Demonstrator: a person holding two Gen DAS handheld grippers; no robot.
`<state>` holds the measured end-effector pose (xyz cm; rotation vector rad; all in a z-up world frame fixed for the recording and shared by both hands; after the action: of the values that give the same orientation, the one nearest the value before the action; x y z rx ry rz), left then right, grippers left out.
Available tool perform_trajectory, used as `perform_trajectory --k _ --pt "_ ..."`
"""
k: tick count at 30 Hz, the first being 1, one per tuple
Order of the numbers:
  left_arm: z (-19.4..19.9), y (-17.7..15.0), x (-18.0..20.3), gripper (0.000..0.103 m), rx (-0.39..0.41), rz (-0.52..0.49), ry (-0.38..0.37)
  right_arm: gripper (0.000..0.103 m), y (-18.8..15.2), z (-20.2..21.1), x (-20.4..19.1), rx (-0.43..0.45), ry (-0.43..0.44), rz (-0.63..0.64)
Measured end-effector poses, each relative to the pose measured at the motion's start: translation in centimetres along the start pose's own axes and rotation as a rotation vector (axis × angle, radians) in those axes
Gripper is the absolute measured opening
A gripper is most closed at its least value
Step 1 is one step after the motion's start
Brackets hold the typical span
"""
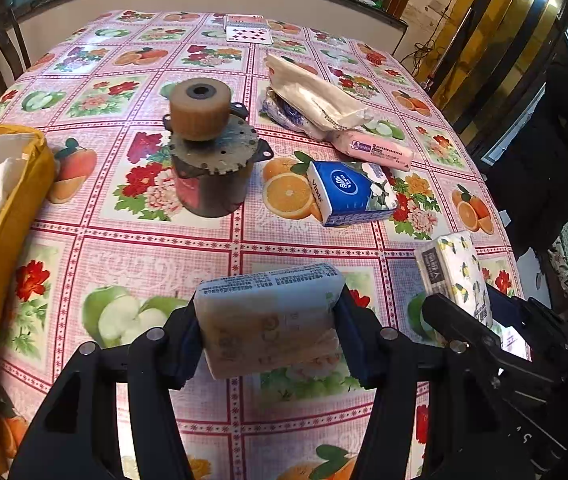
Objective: Organize soft objects
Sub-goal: 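Grasp the white Face tissue pack with the left tool while the right tool grasps the lemon-print tissue pack, then carry both tissue packs into the tray and open both tools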
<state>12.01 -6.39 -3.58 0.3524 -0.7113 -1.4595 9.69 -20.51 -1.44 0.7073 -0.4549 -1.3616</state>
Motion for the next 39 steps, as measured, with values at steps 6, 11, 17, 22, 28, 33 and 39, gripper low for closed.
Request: perform_trajectory --k 6,11,17,22,28,33,39 --pt "3.0 0.4 -3.2 0.057 0.079 0.003 0.070 0.053 0.2 0.3 -4.7 0.021 0.051 0.034" --pt "4.8 0.1 -6.3 0.057 0.109 0.021 0.116 0.053 0.4 0.3 -8.2 0.043 0.081 0.052" --pt "8.0 0.5 -10.5 0.057 0.166 0.054 0.183 0.054 1.7 0.0 -13.3 0.071 0.119 0.093" --pt "10.6 0.9 -14.4 0.057 0.226 0.057 0.260 0.054 2.8 -0.2 -18.3 0.105 0.155 0.136" --pt "13.4 1.8 -20.5 0.057 0.296 0.072 0.390 0.054 3.9 -1.7 -24.7 0.112 0.209 0.182" --pt "14.4 2.0 -24.9 0.057 0.320 0.097 0.462 0.054 4.4 -3.7 -29.5 0.093 0.227 0.221" --pt "13.8 1.9 -28.2 0.057 0.308 0.138 0.465 0.054 4.5 -6.1 -33.2 0.066 0.224 0.249"
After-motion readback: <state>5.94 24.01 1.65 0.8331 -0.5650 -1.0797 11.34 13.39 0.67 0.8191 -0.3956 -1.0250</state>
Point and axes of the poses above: each gripper's, at about its wrist camera, not at the fingertips, and z roughly against the way its jaws point, x to its right, y to its top, the point moved 3 cm from there along -z, roughly the way its jaws point, and after that the axes turned 10 degrees about x, right-handed, at the moved point
